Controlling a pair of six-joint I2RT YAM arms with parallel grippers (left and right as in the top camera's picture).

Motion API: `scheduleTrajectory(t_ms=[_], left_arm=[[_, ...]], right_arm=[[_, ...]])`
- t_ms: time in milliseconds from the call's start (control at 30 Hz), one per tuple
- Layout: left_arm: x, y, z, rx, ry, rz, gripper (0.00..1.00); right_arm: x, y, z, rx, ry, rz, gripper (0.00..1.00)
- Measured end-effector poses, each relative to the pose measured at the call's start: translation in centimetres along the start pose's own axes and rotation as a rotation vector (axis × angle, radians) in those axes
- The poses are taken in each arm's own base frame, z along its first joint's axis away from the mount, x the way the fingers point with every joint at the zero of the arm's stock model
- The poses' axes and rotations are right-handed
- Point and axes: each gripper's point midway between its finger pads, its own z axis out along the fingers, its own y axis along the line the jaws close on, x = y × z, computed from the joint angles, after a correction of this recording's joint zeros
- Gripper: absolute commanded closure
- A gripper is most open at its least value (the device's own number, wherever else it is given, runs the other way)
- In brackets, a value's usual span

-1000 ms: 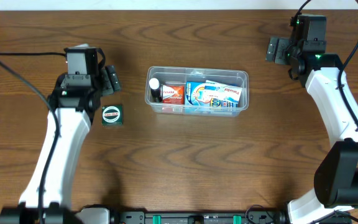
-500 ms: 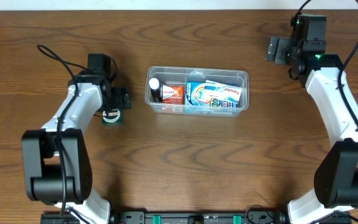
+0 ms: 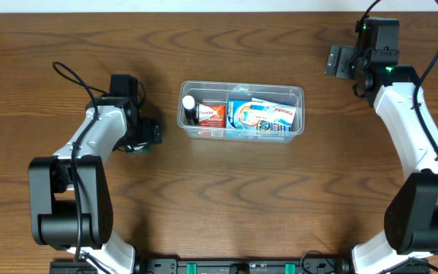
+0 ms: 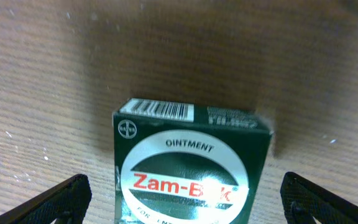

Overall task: Pack container
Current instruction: 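Withdraw the left gripper and move it over the green Zam-Buk tin, then lower the left gripper onto the green tin and grasp it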

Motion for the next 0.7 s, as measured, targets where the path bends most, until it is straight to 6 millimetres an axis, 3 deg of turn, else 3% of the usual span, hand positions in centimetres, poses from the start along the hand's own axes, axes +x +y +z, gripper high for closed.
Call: scheduleTrajectory(t_ms=[133,300,700], left_arm=[[0.06,-0.05,0.08,0.003,0.001,0.003,0.02],[0.05,-0.14,0.08,0.008,0.0,0.006,0.22],[0.08,-0.3,0.08,0.018,0.002,0.01,0.24]], right_arm=[[0.0,0.0,0.0,0.0,0.0,0.0,0.01],[0.0,0.0,0.0,0.0,0.0,0.0,0.01],[0.0,0.0,0.0,0.0,0.0,0.0,0.01]])
